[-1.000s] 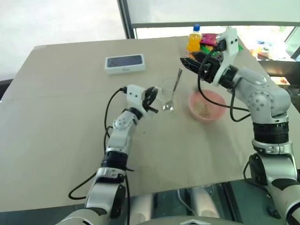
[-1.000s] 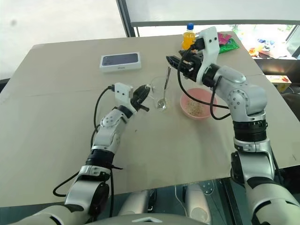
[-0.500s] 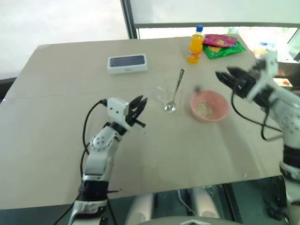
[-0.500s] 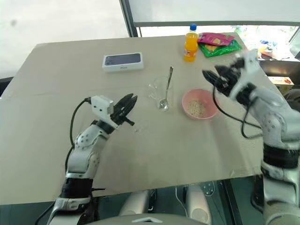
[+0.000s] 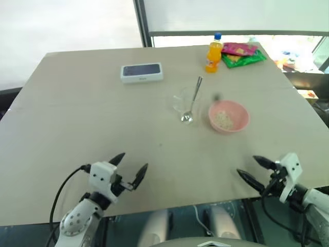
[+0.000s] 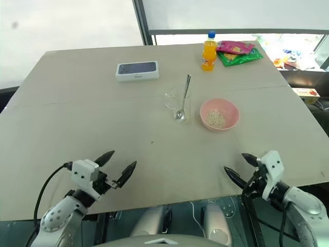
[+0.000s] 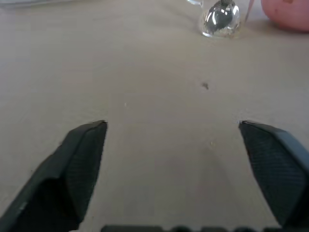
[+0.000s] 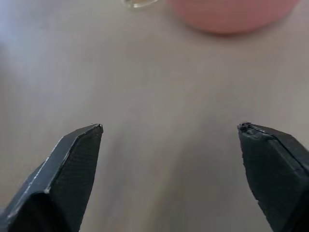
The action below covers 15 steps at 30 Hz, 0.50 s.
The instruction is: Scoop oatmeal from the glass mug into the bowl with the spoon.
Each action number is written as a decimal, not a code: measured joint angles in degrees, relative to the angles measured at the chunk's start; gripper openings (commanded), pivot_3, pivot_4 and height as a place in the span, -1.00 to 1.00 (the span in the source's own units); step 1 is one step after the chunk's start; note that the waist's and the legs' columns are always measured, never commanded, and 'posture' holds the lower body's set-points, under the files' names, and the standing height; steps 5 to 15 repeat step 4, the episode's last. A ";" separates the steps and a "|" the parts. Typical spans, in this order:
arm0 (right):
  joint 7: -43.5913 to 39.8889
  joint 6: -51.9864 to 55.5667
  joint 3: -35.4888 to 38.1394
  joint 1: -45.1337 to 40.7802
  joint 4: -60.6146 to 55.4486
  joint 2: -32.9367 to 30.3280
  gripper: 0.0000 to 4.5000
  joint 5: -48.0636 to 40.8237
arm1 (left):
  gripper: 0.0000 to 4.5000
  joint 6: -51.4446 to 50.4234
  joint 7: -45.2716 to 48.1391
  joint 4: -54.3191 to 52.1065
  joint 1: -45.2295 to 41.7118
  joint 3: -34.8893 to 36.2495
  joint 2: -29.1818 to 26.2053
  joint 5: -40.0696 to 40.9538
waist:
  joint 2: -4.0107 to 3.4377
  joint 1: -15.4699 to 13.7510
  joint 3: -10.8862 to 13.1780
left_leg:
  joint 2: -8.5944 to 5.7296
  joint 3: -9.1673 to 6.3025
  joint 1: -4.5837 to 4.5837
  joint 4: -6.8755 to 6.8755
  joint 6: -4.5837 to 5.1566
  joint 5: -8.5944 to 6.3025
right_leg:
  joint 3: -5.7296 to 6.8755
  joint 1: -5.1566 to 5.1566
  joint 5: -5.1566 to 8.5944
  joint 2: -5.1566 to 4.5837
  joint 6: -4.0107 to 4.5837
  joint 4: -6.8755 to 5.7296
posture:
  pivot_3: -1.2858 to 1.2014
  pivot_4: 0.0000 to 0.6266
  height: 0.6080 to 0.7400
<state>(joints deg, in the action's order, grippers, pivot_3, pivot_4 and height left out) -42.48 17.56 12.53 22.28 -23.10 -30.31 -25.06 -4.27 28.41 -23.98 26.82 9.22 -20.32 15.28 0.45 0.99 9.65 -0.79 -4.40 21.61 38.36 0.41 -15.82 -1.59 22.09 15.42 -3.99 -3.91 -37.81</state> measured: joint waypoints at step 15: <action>-1.31 -5.59 -0.26 -3.44 5.50 0.09 1.00 1.76 | 0.99 -0.27 -1.57 -0.20 0.14 -0.17 0.22 -1.56 | 0.02 -0.09 -0.02 | -0.01 -0.02 0.01 0.03 0.03 0.02 | 0.01 0.01 -0.15 0.02 0.02 -0.04 | 0.03 -0.52 1.00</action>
